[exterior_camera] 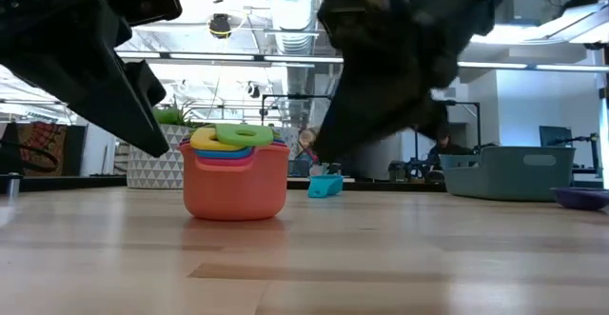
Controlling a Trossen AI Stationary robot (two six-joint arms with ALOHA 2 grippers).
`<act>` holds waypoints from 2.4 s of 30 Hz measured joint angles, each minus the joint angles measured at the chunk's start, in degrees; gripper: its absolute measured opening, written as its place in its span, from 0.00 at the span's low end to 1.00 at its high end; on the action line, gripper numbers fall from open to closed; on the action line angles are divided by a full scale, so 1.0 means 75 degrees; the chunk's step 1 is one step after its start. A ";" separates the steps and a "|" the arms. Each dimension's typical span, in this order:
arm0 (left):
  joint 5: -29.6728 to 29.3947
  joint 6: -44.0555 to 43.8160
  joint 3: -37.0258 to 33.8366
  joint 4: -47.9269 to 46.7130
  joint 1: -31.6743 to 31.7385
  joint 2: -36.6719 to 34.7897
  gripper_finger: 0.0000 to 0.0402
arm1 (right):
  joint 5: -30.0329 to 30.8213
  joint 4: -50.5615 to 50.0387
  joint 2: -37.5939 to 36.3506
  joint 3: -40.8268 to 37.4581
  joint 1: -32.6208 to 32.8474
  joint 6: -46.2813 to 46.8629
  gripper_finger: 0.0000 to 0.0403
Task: Nest measuring cups in basket
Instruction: Stack the green measuring cup into the yellow measuring cup, then stack the light blue measuring cup into the green measuring cup
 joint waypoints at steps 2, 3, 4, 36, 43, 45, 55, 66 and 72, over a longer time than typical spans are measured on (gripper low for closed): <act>-0.0010 0.0020 0.0000 0.0096 0.0009 0.0000 0.31 | -0.0038 0.0219 0.0033 0.0017 -0.0050 -0.0003 0.14; -0.0055 0.0084 0.0000 0.0143 0.0031 0.0000 0.31 | -0.0007 0.0264 0.0024 0.0036 -0.0065 -0.0052 0.14; -0.0078 0.0124 0.0003 0.0196 0.0045 0.0000 0.31 | -0.0001 0.0384 0.0024 0.0039 -0.0104 -0.0095 0.14; 0.0185 0.0859 0.0000 -0.0131 0.0158 -0.0940 0.31 | -0.0778 -0.0167 -0.0492 0.0036 -0.0831 -0.1266 0.14; -0.0905 0.0998 -0.0004 -0.1588 0.0077 -0.1879 0.31 | -0.0602 -0.0954 -0.1006 0.0058 -0.1397 -0.1902 0.14; -0.1392 0.1150 -0.0003 -0.2140 0.0114 -0.2173 0.31 | -0.0596 -0.1026 -0.1060 0.0042 -0.1631 -0.1943 0.14; -0.1195 0.2834 0.0000 -0.2019 0.2029 -0.2936 0.31 | -0.0296 -0.3089 -0.1775 0.0051 -0.2062 -0.2444 0.14; 0.0376 0.4036 -0.0012 -0.0246 0.4838 -0.2498 0.31 | 0.1825 -0.3884 -0.2967 -0.1388 -0.1071 -0.0828 0.14; 0.1462 0.4108 0.0274 0.0697 0.6160 -0.1684 0.31 | 0.1275 -0.1129 -0.3583 -0.3402 -0.0857 0.0366 0.12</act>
